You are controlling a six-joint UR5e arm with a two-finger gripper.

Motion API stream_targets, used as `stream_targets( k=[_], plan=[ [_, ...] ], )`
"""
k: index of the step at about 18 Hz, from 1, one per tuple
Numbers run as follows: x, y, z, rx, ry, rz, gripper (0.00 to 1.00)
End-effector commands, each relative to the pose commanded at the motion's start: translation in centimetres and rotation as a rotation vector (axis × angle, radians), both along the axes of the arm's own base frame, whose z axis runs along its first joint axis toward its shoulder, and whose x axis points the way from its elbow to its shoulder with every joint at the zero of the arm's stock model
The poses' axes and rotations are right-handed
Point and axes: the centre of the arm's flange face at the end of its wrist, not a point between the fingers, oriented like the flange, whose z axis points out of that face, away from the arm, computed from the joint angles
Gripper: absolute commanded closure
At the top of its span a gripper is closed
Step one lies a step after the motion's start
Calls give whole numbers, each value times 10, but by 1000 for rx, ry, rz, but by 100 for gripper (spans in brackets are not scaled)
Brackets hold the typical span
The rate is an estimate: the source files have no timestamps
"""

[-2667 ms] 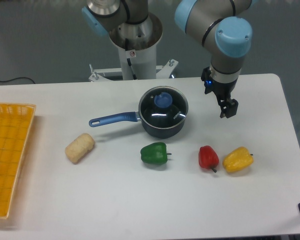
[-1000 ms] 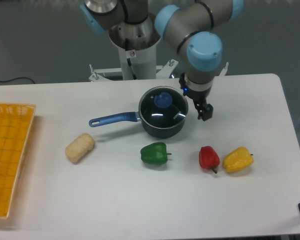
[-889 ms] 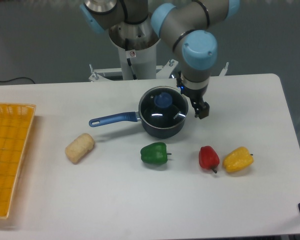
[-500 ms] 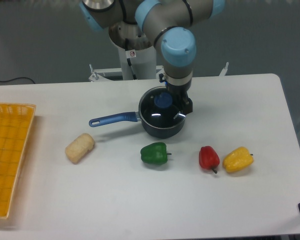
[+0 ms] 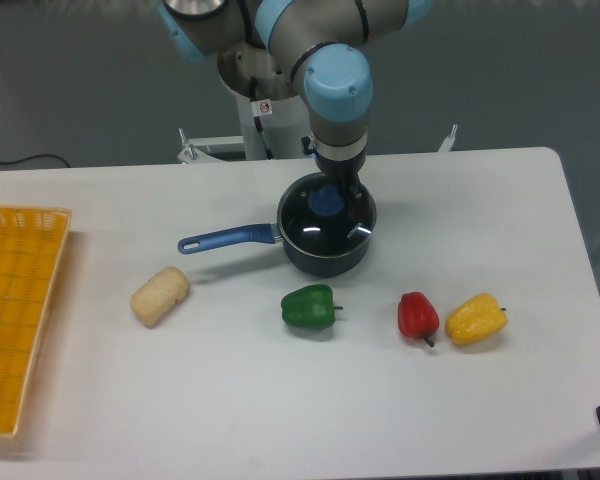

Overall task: Open the lid
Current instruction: 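Close the gripper on the blue knob of the glass lid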

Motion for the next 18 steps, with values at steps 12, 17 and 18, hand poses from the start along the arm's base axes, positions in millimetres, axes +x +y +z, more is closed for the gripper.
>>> stream_targets(
  k=[12, 17, 18],
  plan=[
    [3, 12, -4, 7, 32, -28, 0],
    [10, 10, -15, -7, 25, -36, 0],
    [10, 10, -15, -16, 32, -36, 0]
  ],
)
